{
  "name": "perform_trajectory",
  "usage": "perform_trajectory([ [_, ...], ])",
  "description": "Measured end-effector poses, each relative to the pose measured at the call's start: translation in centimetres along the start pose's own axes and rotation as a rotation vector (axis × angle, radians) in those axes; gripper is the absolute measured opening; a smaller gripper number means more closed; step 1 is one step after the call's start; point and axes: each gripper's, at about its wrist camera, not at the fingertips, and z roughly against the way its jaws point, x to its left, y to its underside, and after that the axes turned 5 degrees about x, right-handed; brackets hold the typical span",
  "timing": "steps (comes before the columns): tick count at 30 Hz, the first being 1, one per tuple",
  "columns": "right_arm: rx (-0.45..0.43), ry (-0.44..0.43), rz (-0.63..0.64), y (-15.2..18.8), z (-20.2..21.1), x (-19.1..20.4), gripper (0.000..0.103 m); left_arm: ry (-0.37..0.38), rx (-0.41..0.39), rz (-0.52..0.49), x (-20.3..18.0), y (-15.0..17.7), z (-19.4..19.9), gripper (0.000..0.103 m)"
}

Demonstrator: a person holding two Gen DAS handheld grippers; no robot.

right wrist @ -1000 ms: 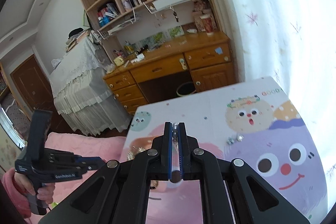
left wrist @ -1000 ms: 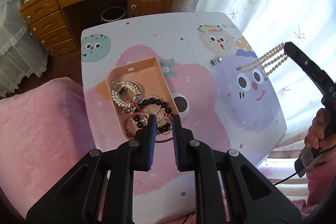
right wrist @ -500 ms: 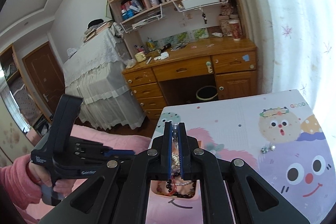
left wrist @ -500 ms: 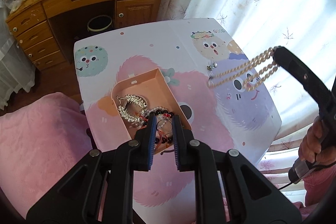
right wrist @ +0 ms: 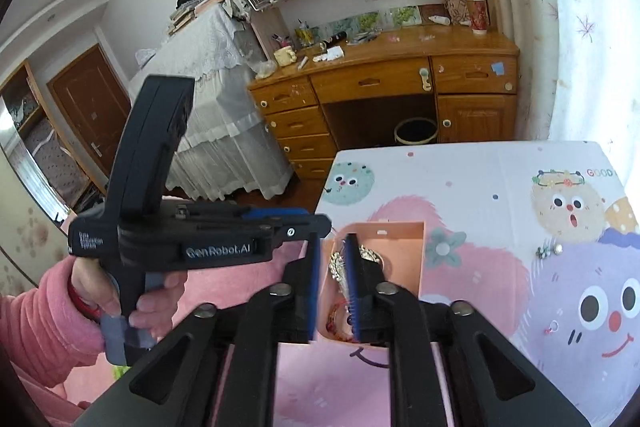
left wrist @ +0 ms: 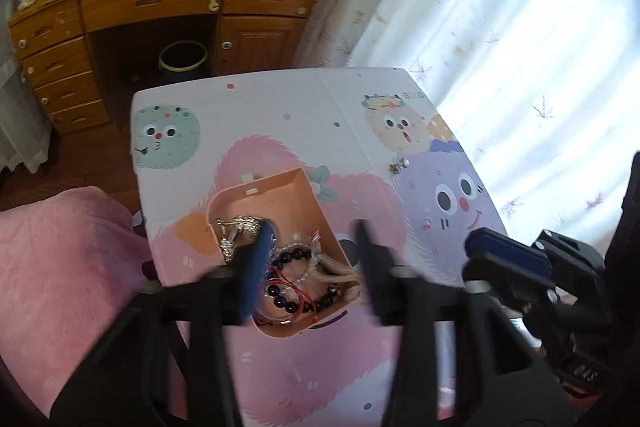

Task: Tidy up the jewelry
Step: 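Move both tools back toward the flower brooch and small ring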

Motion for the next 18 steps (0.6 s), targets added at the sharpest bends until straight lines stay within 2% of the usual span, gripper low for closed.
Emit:
perform_trajectory([
  [1, -0.005, 0.003, -0.005, 0.2, 0.1, -0.1, 0.030, 0.001, -0.012, 0.009, 0.2, 0.0, 0.2, 0.067],
  [2, -0.008, 0.001, -0.009, 0.6, 0.1, -0.5, 0.031, 0.009, -0.020, 0.017, 0.4, 0.1, 0.5, 0.067],
  [5, -0.008, 0.013, -0.031, 1.4, 0.2, -1.0, 0.034, 0.022, -0.015, 0.038, 1.0, 0.4, 0.7, 0.067],
  [9, 0.008, 0.038, -0.084, 2.3, 0.1, -3.4, 0.037, -0.001, -0.004, 0.049, 1.5, 1.3, 0.7, 0.067],
  [11, 0.019, 0.046, -0.113, 3.0, 0.2, -4.8, 0.044, -0.003, 0.000, 0.060, 1.6, 2.0, 0.7, 0.067],
  [13, 0.031, 0.048, -0.147, 4.0, 0.5, -6.3, 0.060, 0.009, 0.013, 0.087, 1.6, 3.0, 0.3, 0.067],
  [16, 0.063, 0.061, -0.202, 5.7, 1.4, -9.0, 0.071, 0.010, 0.036, 0.121, 1.0, 4.7, -0.5, 0.067],
  [18, 0.085, 0.081, -0.239, 6.9, 2.0, -11.0, 0.073, 0.000, 0.048, 0.146, 0.6, 5.8, -1.1, 0.067],
])
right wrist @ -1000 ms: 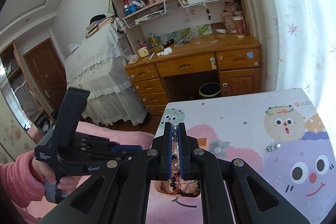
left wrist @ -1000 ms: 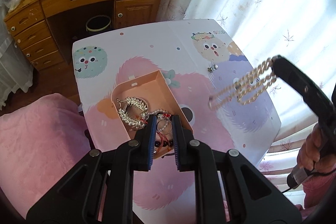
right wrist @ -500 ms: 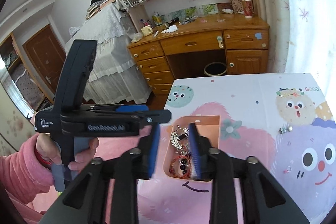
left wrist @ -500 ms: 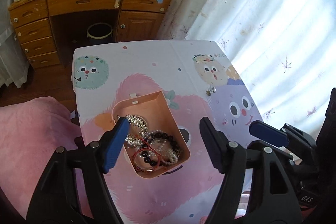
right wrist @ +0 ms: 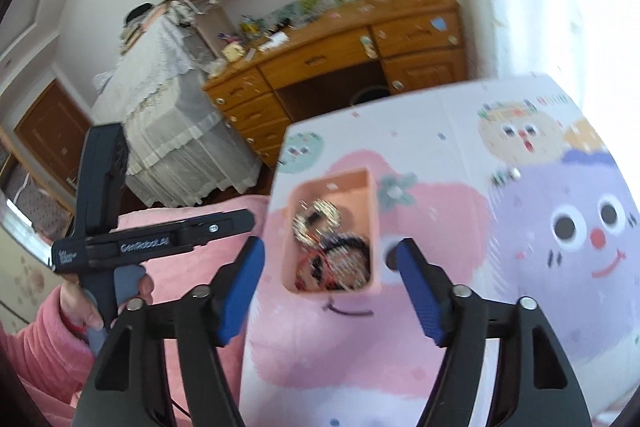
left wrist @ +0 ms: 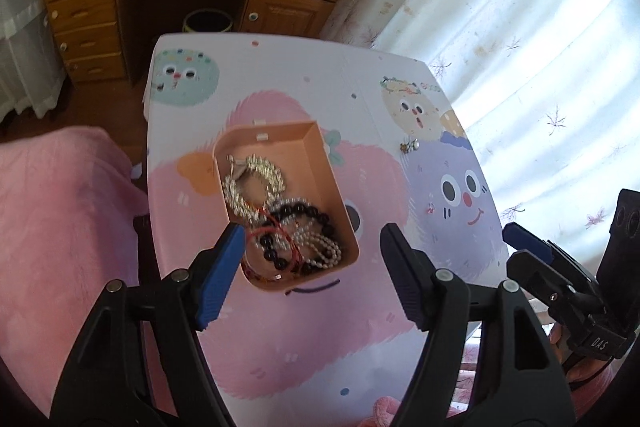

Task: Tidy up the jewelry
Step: 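Move both tools back toward the flower brooch and small ring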

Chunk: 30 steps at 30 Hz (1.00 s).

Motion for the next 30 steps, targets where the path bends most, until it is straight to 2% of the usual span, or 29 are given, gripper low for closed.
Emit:
perform_trajectory([
  [4, 0.033, 0.041, -0.104, 1.4, 0.6, -4.7, 0.080, 0.006, 0.046, 0.020, -1.4, 1.9, -1.7, 0.067],
  [8, 0.079, 0.061, -0.233, 2.1, 1.1, -10.1, 0.083, -0.008, 0.079, -0.024, -4.2, 2.6, -3.2, 0.067],
  [12, 0.107, 0.068, -0.315, 2.1, 1.9, -15.1, 0.085, -0.032, 0.058, -0.071, -7.3, 1.6, -3.5, 0.068],
  [16, 0.138, 0.068, -0.350, 1.1, 2.7, -19.8, 0.086, -0.054, 0.033, -0.076, -10.8, 0.0, -4.2, 0.068],
  [22, 0.155, 0.049, -0.283, -1.3, 3.4, -24.2, 0.087, -0.068, 0.084, -0.110, -15.6, -3.3, -7.2, 0.074],
  [27, 0.189, 0.072, -0.106, -2.4, 2.2, -25.5, 0.087, -0.094, 0.120, -0.139, -19.4, -6.7, -11.3, 0.075],
  [30, 0.208, 0.105, 0.020, -2.5, 0.5, -25.7, 0.087, -0.132, 0.135, -0.195, -21.4, -8.5, -14.1, 0.075],
])
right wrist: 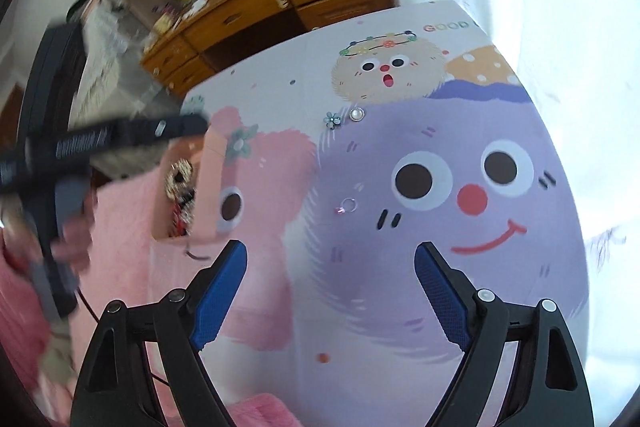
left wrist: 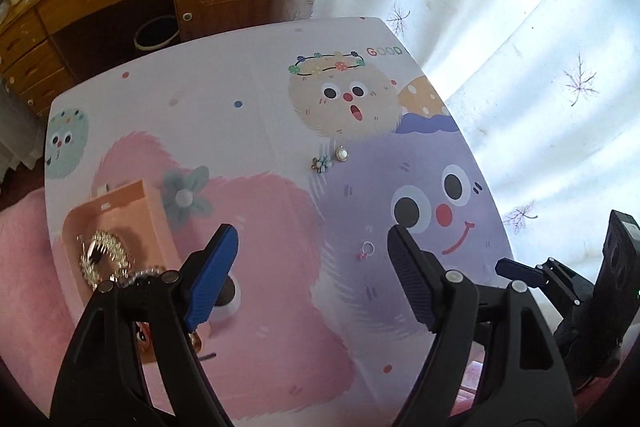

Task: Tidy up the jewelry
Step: 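Move both tools back toward the flower brooch and small ring, then grasp the blue flower brooch with the left tool while the right tool grasps the small ring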

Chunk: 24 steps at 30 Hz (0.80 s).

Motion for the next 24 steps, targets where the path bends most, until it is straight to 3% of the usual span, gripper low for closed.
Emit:
perform_trajectory([
  [3, -0.016, 0.043, 0.150, -0.2, -1.2, 0.0, 0.087, -0.045, 0.043, -0.092, -1.7, -2.5, -3.0, 0.075],
  [8, -0.106, 0.083, 0.343, 0.0, -3.5, 0.3, 0.087, -0.026, 0.070, -0.229, -3.4, -5.0, -8.3, 0.075],
  [11, -0.134, 0.089, 0.414, -0.2, -5.5, 0.2, 0.087, -0.010, 0.036, -0.298, -3.8, -5.5, -10.8, 0.075],
  [14, -0.164, 0.082, 0.472, -0.2, -7.7, 0.2, 0.087, 0.010, 0.036, -0.285, -3.3, -5.8, -13.3, 0.073],
  [17, -0.190, 0.090, 0.535, 0.1, -9.9, 0.6, 0.085, 0.038, 0.030, -0.248, -2.1, -6.2, -15.3, 0.065],
  [20, -0.159, 0.089, 0.568, 0.1, -12.5, 0.7, 0.074, 0.048, 0.023, -0.242, -1.4, -6.4, -16.5, 0.055],
  [24, -0.145, 0.071, 0.560, 0.0, -14.4, 0.5, 0.069, 0.045, 0.036, -0.260, -1.1, -6.4, -17.5, 0.045],
])
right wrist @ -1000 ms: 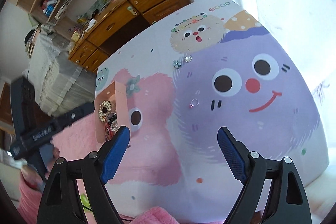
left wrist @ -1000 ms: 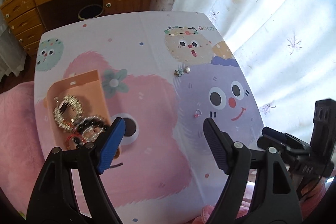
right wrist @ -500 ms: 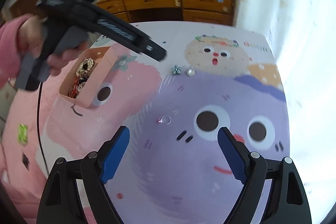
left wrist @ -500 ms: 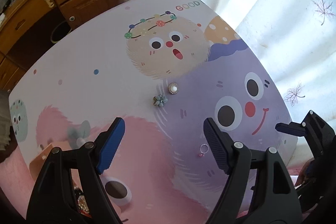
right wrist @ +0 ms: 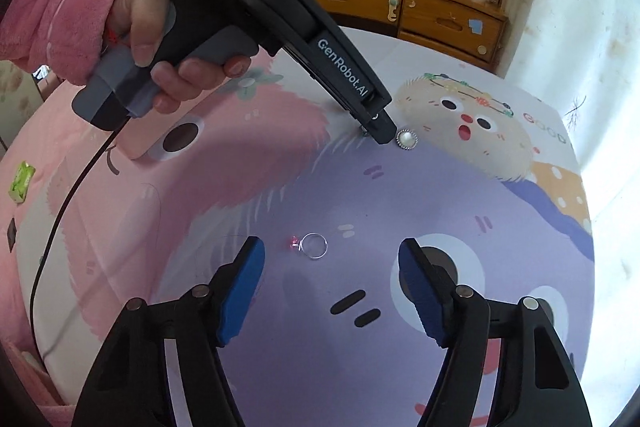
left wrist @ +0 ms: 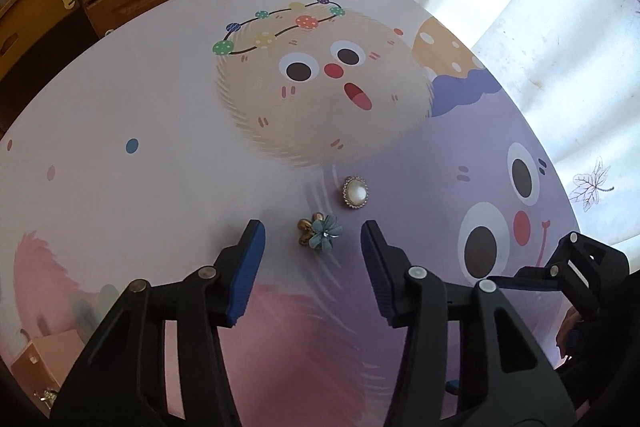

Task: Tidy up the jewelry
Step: 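Grasp the blue flower brooch with the left tool while the right tool grasps the small ring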

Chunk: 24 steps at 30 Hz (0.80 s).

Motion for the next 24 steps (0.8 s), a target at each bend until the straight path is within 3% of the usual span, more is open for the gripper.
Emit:
perform_trajectory([
  [5, 0.029, -0.043, -0.042, -0.3, -1.5, -0.8, 0.059, 0.035, -0.024, -0.019, -0.3, -0.4, -0.1, 0.040],
  [11, 0.032, -0.063, -0.041, -0.7, -2.4, -1.4, 0.045, 0.064, -0.004, -0.003, -0.2, -0.7, -0.2, 0.018],
  [18, 0.031, -0.046, -0.001, -0.8, -2.8, -1.4, 0.021, 0.052, -0.003, 0.017, -0.7, -0.4, 0.1, 0.018],
  [24, 0.050, -0.092, -0.075, -1.4, -3.0, -2.7, 0.020, 0.036, 0.026, 0.086, -1.0, 0.8, 0.8, 0.017],
])
